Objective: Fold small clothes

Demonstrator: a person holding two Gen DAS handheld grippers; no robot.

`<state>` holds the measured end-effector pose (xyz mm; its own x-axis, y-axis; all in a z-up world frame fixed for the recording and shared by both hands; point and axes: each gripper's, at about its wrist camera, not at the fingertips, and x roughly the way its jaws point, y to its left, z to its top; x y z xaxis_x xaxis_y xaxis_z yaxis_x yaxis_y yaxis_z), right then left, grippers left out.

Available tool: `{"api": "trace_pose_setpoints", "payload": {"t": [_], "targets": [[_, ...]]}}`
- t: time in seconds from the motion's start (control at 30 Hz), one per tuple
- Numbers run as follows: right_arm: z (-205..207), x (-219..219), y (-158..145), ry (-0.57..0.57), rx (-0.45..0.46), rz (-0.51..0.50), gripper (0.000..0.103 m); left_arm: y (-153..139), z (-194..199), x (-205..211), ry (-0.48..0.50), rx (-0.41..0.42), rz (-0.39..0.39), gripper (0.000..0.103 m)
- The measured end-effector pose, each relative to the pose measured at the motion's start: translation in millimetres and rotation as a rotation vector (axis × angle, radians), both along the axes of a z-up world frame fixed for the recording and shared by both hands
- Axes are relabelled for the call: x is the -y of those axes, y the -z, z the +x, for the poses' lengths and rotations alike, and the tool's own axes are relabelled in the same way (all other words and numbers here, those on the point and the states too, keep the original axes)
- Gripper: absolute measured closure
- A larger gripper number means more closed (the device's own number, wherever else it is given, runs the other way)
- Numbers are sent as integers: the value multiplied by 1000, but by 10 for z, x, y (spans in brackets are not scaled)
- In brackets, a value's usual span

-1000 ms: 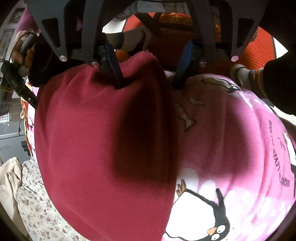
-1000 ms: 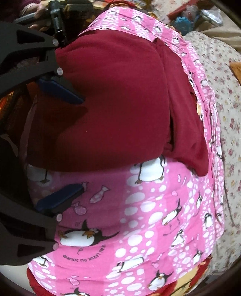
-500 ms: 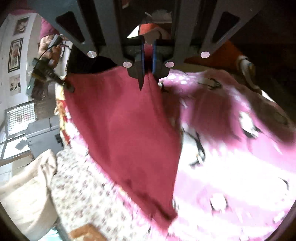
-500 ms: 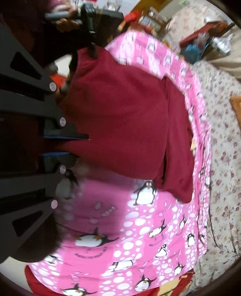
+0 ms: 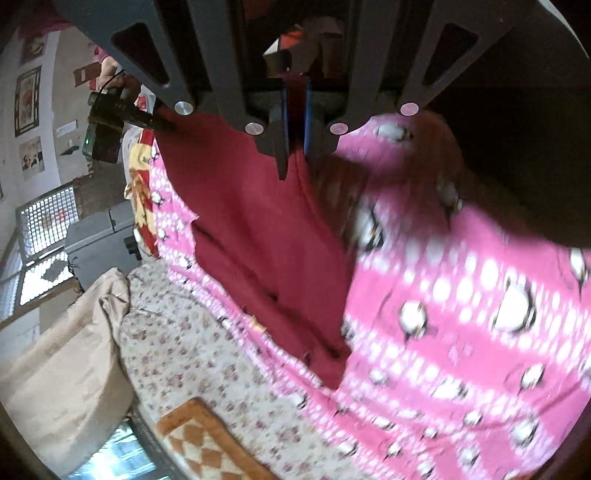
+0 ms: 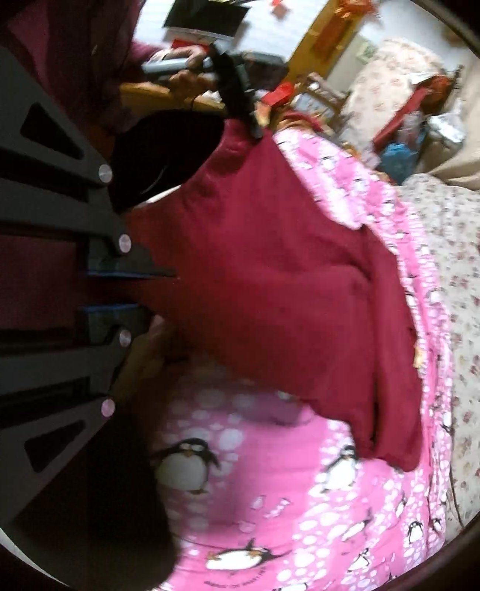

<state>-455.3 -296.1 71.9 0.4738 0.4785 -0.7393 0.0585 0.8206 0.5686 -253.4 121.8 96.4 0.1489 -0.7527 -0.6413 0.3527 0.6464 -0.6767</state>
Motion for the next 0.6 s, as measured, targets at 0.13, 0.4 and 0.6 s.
{"api": "trace_pose_setpoints", "payload": {"t": [0.13, 0.4, 0.6], "targets": [[86, 288, -225, 98, 86, 73, 93, -276, 165, 169, 22, 78, -28, 103], [754, 664, -629, 233, 246, 118, 93, -659, 998, 722, -10, 202, -59, 103], [1412, 1075, -498, 347, 207, 90, 93, -457, 1765, 1211, -72, 173, -32, 103]]}}
